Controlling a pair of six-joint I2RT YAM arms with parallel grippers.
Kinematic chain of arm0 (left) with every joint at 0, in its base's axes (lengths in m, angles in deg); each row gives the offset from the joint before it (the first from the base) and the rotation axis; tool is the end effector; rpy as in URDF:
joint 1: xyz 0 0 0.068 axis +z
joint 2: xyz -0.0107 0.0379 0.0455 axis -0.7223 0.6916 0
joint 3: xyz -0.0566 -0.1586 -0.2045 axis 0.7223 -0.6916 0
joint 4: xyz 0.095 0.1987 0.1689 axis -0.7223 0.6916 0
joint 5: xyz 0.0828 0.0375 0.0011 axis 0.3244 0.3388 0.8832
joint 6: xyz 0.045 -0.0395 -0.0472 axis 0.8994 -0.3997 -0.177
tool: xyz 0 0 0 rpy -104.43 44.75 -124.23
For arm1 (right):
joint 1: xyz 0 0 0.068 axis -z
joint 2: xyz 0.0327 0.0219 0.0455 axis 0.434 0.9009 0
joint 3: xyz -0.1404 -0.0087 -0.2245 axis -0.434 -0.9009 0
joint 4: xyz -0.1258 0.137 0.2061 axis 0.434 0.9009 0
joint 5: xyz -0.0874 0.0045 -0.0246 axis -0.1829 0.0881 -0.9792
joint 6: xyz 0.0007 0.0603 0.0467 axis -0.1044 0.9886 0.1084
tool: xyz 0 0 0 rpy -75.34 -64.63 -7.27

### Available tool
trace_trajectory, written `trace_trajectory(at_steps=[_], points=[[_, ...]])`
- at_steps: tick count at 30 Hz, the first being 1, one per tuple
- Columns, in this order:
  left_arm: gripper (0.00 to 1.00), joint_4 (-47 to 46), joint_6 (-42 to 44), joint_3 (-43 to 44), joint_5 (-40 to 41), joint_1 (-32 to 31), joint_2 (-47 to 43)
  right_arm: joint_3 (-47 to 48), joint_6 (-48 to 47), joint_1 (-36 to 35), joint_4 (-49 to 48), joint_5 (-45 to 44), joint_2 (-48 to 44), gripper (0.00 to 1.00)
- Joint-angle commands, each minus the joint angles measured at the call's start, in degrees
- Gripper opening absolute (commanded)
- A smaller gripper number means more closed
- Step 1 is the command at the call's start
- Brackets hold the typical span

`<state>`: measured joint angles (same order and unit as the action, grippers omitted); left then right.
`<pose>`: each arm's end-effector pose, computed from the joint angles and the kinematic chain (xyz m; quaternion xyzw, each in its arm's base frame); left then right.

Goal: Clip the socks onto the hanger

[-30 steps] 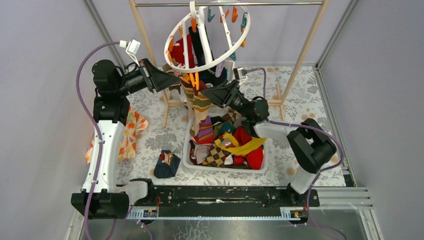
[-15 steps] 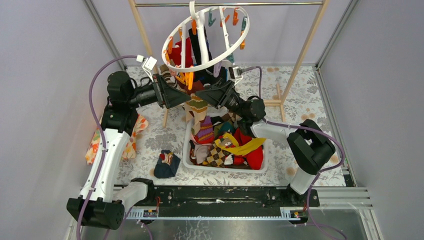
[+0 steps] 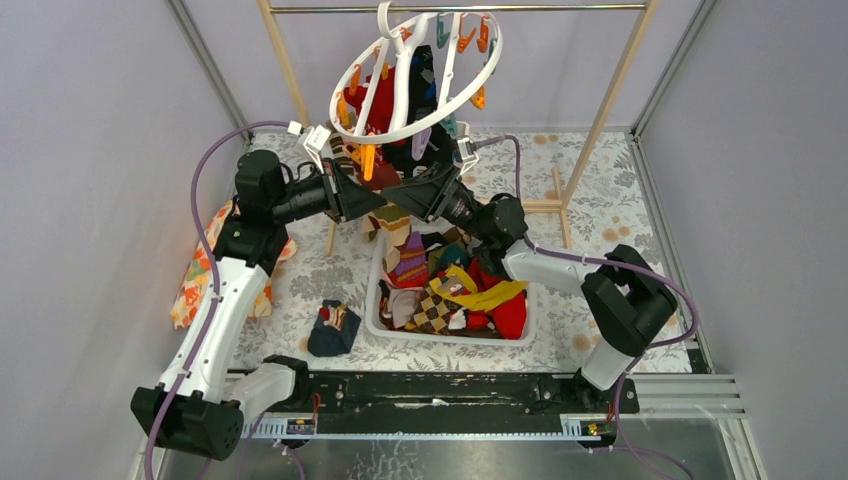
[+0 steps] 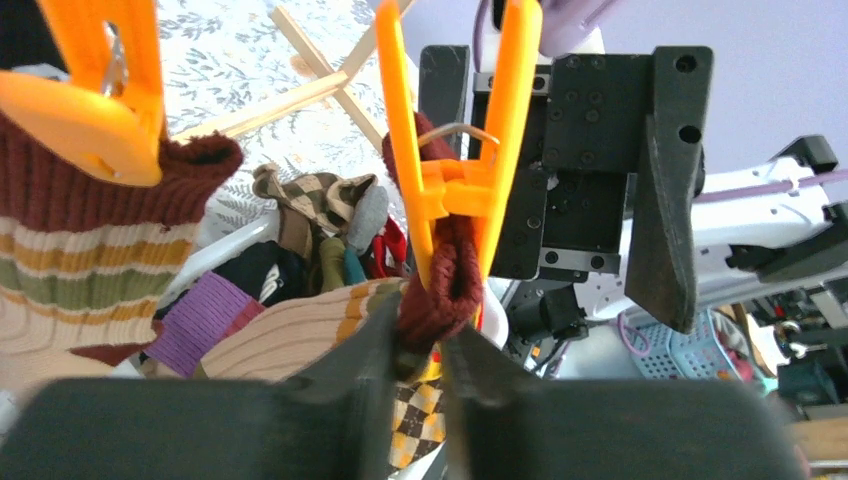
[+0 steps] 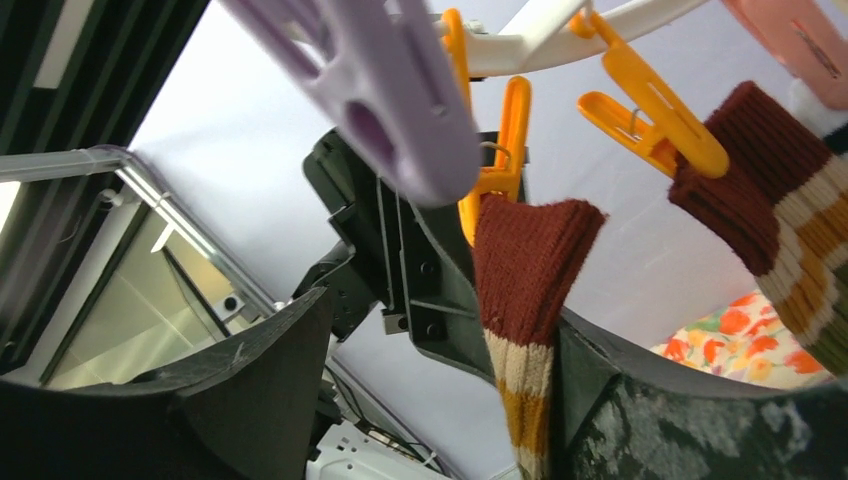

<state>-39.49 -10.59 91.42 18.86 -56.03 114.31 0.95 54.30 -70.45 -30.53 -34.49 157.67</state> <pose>0.2573 -0.0937 0.3891 0.1431 0.7377 -0.4929 0.4386 0.2572 0.2908 0.3361 -0.0962 0.4274 0.7943 0.4209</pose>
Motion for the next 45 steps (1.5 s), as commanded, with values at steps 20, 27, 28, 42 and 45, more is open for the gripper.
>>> trace_trajectory(at_steps=[20, 27, 28, 42, 45], points=[[0.08, 11.4, 7.1, 8.7, 6.4, -0.1, -2.5, 5.2, 5.9, 9.7, -15.6, 4.9, 1.0, 0.77], [0.08, 13.5, 8.8, 10.3, 7.4, -0.2, -2.3, 9.0, 6.2, 10.1, -16.5, 5.0, 2.4, 0.76], [0.08, 13.6, 9.0, 10.4, 7.4, -0.2, -2.3, 9.2, 6.2, 10.1, -16.5, 4.9, 2.4, 0.75], [0.09, 15.3, 10.3, 12.0, 11.6, -0.1, -2.0, 9.1, 6.7, 10.2, -16.6, 4.6, 1.0, 0.31], [0.14, 15.4, 10.1, 12.5, 13.3, -0.2, -1.9, 8.8, 6.4, 10.2, -16.4, 4.0, 0.9, 0.25]])
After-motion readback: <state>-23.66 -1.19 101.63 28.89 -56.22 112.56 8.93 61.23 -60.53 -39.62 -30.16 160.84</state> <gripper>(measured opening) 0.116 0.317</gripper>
